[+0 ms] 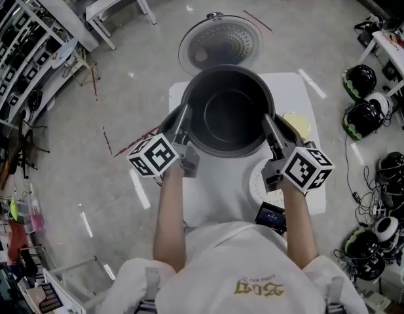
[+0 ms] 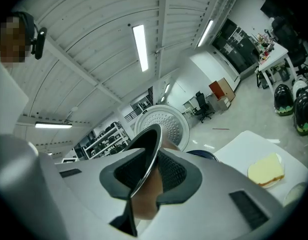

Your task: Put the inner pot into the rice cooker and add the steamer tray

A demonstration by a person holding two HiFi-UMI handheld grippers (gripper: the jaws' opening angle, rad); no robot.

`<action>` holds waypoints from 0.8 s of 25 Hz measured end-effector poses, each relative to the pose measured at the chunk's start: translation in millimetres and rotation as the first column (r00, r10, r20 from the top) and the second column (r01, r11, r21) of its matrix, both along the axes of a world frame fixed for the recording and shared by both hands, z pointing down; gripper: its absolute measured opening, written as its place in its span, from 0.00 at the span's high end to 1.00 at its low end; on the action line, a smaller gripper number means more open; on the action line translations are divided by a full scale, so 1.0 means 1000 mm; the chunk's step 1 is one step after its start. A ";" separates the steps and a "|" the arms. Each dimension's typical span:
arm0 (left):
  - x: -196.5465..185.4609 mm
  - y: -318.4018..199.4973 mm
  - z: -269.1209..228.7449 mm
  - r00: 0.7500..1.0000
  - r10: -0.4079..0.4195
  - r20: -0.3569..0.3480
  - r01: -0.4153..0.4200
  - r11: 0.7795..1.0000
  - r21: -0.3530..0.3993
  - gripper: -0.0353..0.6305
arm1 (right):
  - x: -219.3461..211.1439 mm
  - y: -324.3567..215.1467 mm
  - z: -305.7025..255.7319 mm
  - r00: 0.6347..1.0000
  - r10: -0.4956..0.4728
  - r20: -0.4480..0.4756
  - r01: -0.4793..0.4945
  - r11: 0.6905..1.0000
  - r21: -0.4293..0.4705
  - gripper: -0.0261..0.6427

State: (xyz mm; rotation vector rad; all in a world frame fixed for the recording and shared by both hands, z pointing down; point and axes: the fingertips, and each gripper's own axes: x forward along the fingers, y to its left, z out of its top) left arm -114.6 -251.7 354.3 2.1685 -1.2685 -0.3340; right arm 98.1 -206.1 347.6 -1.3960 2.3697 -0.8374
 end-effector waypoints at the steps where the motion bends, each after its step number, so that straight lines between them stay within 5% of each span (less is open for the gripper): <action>1: 0.003 -0.003 0.000 1.000 -0.001 -0.001 0.001 1.000 0.001 0.83 | 0.003 -0.004 0.000 1.000 -0.002 0.009 0.002 1.000 -0.002 0.83; 20: 0.033 -0.040 0.039 0.998 -0.020 0.052 0.025 0.996 -0.081 0.84 | 0.035 -0.047 0.044 1.000 -0.020 0.023 0.022 0.996 -0.089 0.83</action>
